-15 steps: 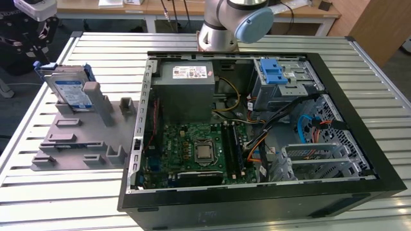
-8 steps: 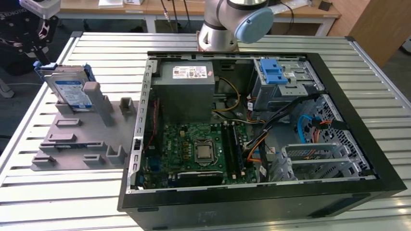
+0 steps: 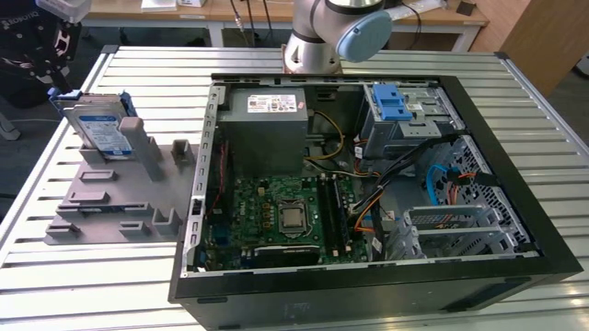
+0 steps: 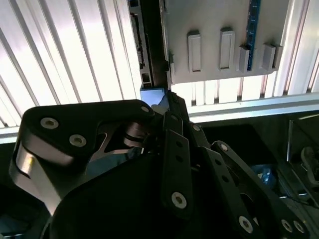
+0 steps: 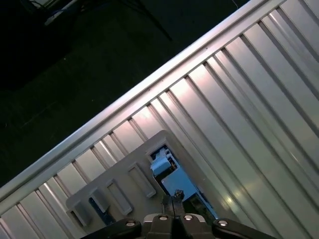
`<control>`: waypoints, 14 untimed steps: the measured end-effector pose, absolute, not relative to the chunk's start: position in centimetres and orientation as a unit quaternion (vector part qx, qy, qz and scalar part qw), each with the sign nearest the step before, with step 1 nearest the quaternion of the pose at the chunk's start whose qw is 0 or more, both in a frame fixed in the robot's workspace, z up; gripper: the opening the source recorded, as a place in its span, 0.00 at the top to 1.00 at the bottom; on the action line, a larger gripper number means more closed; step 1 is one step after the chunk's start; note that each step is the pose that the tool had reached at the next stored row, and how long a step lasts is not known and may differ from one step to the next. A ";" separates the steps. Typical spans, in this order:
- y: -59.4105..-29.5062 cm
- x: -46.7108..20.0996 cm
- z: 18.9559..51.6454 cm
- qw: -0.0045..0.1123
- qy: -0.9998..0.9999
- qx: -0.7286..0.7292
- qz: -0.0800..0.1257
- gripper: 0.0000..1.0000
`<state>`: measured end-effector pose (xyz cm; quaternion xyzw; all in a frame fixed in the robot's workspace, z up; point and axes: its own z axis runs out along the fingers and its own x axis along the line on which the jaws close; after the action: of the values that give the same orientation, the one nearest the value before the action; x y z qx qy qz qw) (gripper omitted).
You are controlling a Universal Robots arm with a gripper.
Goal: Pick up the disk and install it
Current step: 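Pick up the disk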
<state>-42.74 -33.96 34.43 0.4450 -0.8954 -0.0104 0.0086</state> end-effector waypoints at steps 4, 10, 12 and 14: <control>-34.0 -42.7 34.4 0.008 -0.882 0.472 -0.010 0.89; -34.0 -42.7 34.3 0.008 -0.856 0.516 -0.010 0.89; -34.0 -42.7 34.3 0.008 -0.847 0.532 -0.010 0.89; -34.0 -42.7 34.3 0.008 -0.837 0.547 -0.010 0.89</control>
<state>-42.74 -33.96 34.27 0.5467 -0.8372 -0.0096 0.0083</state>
